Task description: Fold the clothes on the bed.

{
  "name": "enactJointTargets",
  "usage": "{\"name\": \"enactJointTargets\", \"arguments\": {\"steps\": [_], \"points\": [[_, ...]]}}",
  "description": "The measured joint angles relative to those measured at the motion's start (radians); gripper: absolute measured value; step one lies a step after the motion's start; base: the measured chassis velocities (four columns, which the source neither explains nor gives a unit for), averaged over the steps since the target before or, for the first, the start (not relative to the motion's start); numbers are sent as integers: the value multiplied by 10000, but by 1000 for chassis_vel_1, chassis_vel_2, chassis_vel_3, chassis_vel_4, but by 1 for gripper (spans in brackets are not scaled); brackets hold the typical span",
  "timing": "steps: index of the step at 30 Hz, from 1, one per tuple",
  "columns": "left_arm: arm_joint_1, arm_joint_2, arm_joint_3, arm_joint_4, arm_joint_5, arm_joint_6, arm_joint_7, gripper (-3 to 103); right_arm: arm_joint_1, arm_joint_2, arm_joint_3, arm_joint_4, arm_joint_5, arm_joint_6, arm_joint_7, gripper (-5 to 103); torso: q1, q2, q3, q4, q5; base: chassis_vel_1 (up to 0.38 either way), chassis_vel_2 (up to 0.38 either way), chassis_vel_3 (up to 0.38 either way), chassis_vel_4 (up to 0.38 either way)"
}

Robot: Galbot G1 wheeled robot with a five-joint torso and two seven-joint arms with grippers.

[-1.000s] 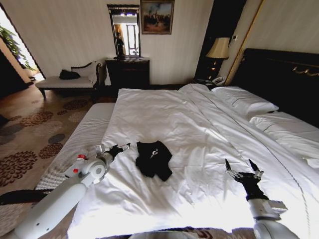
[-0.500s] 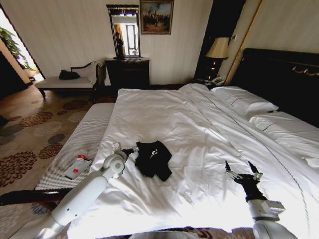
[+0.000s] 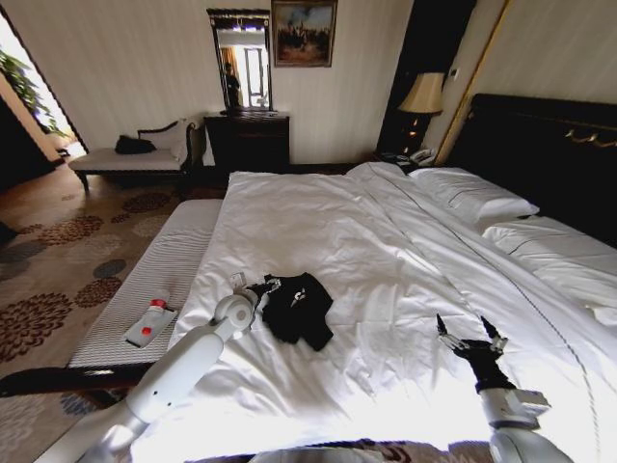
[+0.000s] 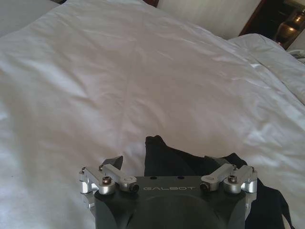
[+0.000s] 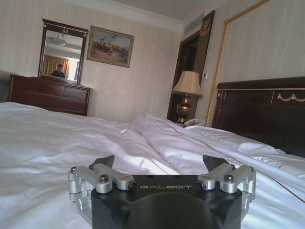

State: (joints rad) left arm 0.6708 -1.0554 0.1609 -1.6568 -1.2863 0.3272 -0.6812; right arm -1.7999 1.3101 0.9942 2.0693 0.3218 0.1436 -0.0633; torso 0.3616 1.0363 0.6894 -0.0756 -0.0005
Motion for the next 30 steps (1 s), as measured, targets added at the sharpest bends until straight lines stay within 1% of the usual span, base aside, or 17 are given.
{"name": "enactJointTargets", "arguments": {"steps": [7, 18, 28, 30], "points": [[-274, -339, 149, 637, -18, -3, -21, 97, 24, -25, 66, -68, 77, 0, -4, 100, 0, 0, 0, 0, 0, 0, 0, 0, 0], [-484, -477, 202, 1124, -20, 6, 78, 97, 11, -39, 128, -66, 152, 0, -8, 100, 0, -1, 0, 0, 0, 0, 0, 0, 0], [-96, 125, -57, 649, -206, 133, -107, 97, 6, 13, 85, -55, 156, 11, -14, 100, 0, -1, 0, 1, -1, 0, 0, 0, 0], [36, 330, -279, 552, -299, 192, -151, 97, 16, 30, 39, -55, 127, 12, -15, 100, 0, -1, -1, 1, -2, 0, 0, 0, 0]]}}
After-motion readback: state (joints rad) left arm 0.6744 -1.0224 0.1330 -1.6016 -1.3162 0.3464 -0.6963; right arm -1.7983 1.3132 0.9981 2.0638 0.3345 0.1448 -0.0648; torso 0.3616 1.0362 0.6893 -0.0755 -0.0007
